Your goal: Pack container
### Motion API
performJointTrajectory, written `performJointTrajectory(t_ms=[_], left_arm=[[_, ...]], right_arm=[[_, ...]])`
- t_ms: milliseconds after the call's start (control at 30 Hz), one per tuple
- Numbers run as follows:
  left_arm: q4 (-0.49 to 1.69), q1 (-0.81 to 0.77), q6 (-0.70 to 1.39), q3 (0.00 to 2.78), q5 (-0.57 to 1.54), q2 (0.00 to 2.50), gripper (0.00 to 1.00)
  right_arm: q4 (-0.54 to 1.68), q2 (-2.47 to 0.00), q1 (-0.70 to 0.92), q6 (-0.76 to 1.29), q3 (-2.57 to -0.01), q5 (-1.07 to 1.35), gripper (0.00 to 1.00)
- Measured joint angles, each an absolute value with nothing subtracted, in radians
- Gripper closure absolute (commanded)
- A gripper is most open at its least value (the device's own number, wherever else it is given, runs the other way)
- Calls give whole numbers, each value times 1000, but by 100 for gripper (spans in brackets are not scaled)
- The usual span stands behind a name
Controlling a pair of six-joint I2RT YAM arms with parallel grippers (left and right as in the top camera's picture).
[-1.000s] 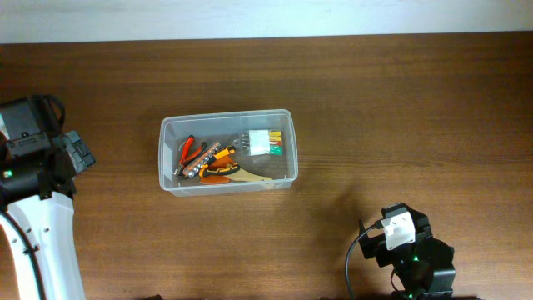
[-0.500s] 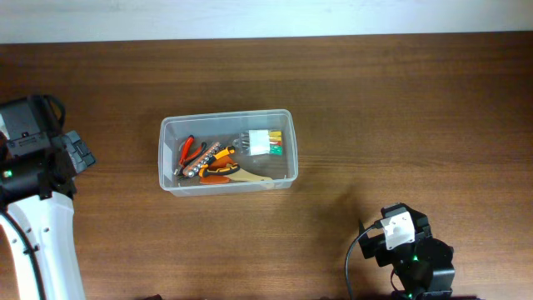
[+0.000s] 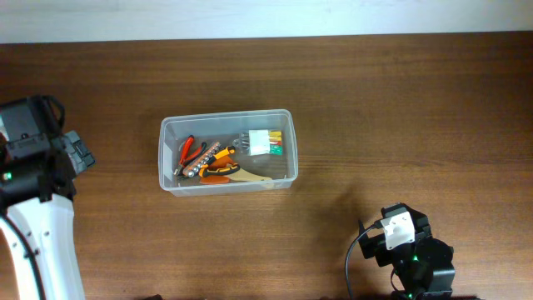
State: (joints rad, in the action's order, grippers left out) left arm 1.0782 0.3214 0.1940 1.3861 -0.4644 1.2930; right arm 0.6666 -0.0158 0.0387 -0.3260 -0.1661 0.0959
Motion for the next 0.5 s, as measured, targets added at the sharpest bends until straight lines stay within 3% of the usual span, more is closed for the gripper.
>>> performJointTrajectory(t_ms=[267,500], left_arm=[[1084,186,182,1386,-474,995,1],[944,160,180,1263,-203,651,1]], right_arm=[[664,-16,39,-326,-166,96,1],[664,-15,39,-326,-166,96,1]])
